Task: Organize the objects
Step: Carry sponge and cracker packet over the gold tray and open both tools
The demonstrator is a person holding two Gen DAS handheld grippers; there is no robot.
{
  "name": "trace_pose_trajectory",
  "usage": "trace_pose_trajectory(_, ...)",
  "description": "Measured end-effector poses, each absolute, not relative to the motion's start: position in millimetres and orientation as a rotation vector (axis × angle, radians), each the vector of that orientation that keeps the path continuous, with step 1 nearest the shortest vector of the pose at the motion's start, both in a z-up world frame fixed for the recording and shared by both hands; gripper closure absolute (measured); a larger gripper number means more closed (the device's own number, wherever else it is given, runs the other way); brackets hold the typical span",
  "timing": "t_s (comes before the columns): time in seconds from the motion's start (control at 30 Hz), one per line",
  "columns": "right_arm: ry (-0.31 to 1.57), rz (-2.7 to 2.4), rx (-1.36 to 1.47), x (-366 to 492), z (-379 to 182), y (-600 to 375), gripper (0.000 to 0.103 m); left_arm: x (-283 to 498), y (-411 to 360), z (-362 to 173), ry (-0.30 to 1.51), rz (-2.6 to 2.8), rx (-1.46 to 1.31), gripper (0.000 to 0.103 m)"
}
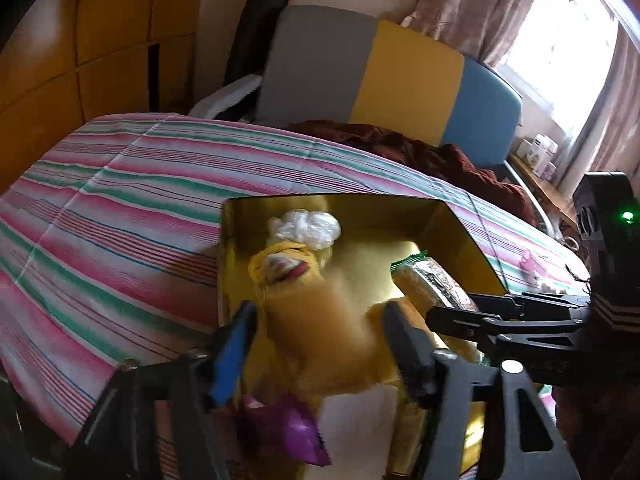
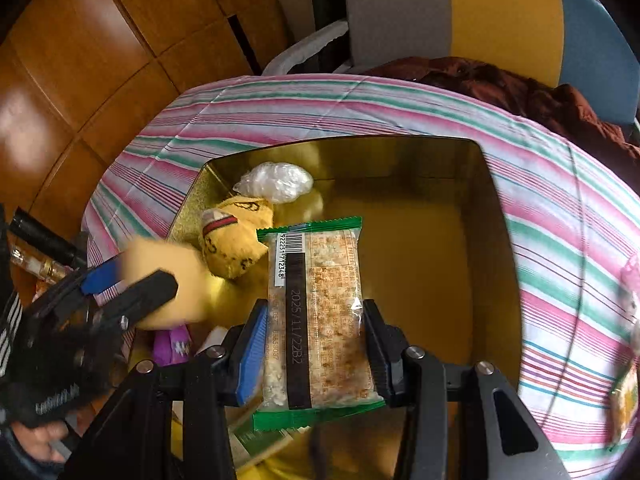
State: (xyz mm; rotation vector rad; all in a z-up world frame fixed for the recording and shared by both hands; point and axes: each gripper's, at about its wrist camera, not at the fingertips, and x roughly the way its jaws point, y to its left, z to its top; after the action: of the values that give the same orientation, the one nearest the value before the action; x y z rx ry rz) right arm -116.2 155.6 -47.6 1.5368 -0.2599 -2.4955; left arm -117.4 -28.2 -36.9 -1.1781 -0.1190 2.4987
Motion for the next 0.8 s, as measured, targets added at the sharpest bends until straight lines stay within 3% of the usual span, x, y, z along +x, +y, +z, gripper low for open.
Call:
trace_pose_trajectory(0.1, -0.297, -2.466, 1.54, -122.0, -51.9, 148.2, 0.055, -116.0, -37.9, -36.2, -0.146, 2.524, -1.178, 0.021)
trace_pose_trajectory(0.13, -0.313, -2.456, 1.534, -122.2, -52.6, 147.3, 0.05, -114.6, -41.6, -34.8, -0.154, 2.537, -1.173, 0.021)
trace_pose_trajectory(0.3, -0.322, -2.465, 1.505, -112.7, -46.9, 146.0, 0.049, -104.1, -54.3, -23.6, -0.149, 2.609, -1.13, 0.02)
trace_pose_trajectory(0.4, -0.284, -2.506, 1.484, -102.5, -40.6, 146.7, 0.048, -97.0, -57.6, -18.2, -0.152, 2.648, -1.112, 0.014)
trace_pose_trajectory(0.57, -0.151, -2.616, 1.439, -79.3, -27.4, 144.7, 0.035, -82.7, -55.1, -11.8, -0.12, 2.698, -1.084, 0.01)
trace_pose_trajectory(0.8, -0.028, -2.776, 1.345, -47.3, -11.9, 149.8, 0.026, -64.7, -43.2, -9.5, -0.055, 2.706, -1.061, 0.007)
